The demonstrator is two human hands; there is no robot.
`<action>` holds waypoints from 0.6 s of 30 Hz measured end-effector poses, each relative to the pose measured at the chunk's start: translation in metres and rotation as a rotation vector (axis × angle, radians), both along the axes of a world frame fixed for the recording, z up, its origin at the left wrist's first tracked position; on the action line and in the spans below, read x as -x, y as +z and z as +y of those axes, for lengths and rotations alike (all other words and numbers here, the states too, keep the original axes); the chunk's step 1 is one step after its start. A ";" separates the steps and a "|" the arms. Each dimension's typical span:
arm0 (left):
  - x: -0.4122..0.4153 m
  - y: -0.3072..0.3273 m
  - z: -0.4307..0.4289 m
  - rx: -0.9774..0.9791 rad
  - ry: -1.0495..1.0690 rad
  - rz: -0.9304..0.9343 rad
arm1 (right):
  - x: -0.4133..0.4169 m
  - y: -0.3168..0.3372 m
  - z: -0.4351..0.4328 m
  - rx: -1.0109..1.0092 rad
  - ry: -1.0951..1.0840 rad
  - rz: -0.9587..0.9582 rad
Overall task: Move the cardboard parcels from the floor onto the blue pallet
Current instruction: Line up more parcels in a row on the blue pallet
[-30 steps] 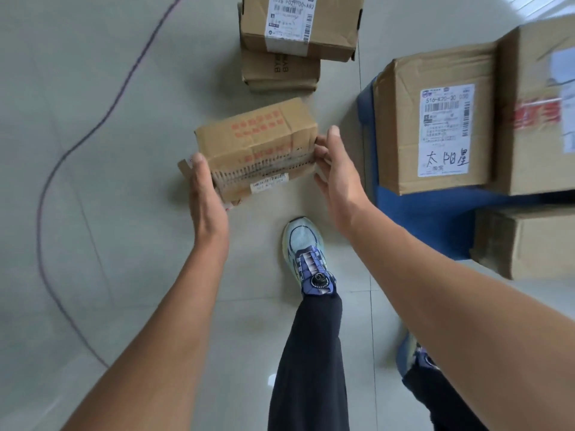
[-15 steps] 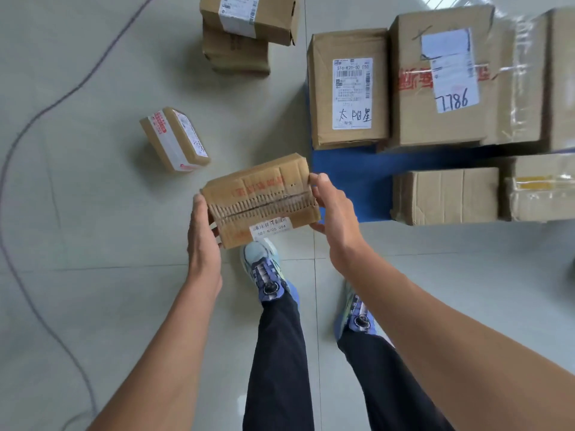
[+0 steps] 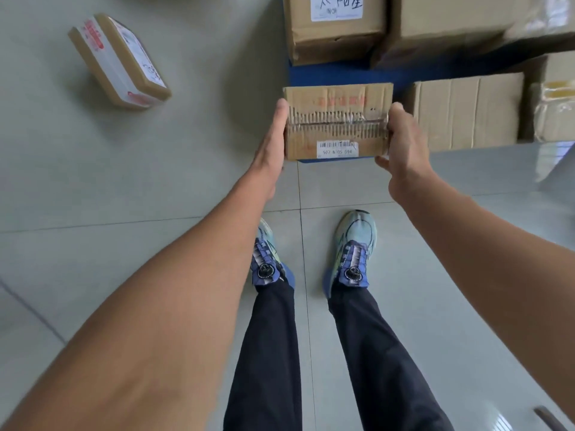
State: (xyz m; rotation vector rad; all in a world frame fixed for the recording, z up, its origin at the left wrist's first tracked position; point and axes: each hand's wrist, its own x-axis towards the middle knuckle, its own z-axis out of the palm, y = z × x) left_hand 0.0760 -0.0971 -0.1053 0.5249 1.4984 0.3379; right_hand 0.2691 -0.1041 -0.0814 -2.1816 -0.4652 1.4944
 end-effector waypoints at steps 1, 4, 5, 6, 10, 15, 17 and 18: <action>-0.001 -0.004 0.000 0.023 -0.009 -0.019 | -0.002 -0.002 0.001 0.000 0.005 -0.009; -0.004 -0.015 0.000 0.049 0.026 -0.063 | -0.004 -0.007 0.000 -0.017 0.042 -0.031; -0.005 -0.019 -0.001 0.047 0.051 -0.076 | -0.005 -0.008 0.000 -0.027 0.072 -0.042; -0.007 -0.022 -0.003 0.048 0.077 -0.087 | -0.005 -0.009 0.000 -0.037 0.109 -0.055; -0.016 -0.026 -0.011 0.058 0.114 -0.096 | -0.009 -0.011 0.002 -0.034 0.196 -0.081; -0.021 -0.025 -0.017 0.089 0.122 -0.092 | -0.016 -0.011 0.000 -0.024 0.225 -0.088; -0.021 -0.024 -0.020 0.100 0.123 -0.097 | -0.017 -0.011 -0.002 -0.036 0.255 -0.112; -0.022 -0.024 -0.021 0.106 0.129 -0.096 | -0.016 -0.011 -0.003 -0.042 0.283 -0.131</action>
